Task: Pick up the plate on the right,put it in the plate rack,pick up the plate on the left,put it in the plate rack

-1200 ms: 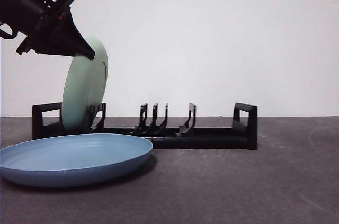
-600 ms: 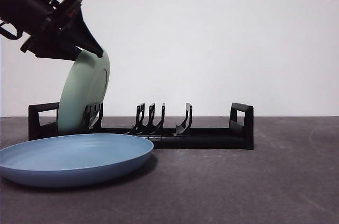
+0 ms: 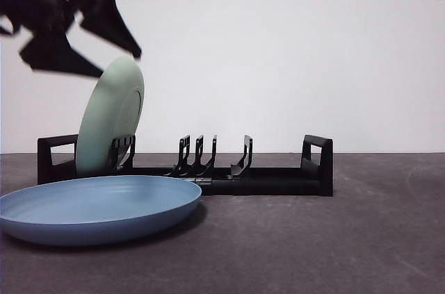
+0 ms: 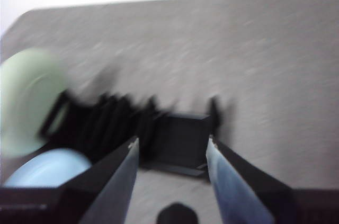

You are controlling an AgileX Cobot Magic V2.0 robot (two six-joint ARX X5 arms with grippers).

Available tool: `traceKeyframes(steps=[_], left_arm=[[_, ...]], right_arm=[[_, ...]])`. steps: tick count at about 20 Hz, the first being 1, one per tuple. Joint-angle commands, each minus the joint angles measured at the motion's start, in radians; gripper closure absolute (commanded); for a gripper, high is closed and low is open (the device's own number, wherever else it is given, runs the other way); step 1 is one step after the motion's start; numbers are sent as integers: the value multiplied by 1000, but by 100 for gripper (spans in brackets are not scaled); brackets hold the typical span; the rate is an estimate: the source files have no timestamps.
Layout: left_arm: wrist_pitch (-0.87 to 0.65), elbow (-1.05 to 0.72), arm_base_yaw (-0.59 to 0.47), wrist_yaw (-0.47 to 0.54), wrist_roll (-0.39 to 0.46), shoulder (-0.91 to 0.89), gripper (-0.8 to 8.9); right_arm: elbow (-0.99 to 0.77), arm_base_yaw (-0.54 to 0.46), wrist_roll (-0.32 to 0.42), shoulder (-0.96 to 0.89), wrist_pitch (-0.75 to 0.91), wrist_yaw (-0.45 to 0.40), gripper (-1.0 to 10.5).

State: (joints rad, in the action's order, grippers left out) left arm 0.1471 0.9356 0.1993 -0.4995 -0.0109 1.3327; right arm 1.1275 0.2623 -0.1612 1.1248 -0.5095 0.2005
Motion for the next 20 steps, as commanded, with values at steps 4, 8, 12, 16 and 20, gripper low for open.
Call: traceKeyframes(steps=[4,8,12,16,20], left_arm=[[34,2,12,0,23,-209,369],[50,2,17,-3,23,-402,374],[116,2,18,6,18,-541,374],[252,2,18,140,117,-611,375],[385,2,28,272,183,-633,375]], right_arm=[[-3,21,8,56,-60,226,729],[-3,107,25,158,-101,246,729],[-3,235,23,315,-74,242,729],[-3,321,-51,497,73,243,729],[-2,360,-111,643,175,243,730]])
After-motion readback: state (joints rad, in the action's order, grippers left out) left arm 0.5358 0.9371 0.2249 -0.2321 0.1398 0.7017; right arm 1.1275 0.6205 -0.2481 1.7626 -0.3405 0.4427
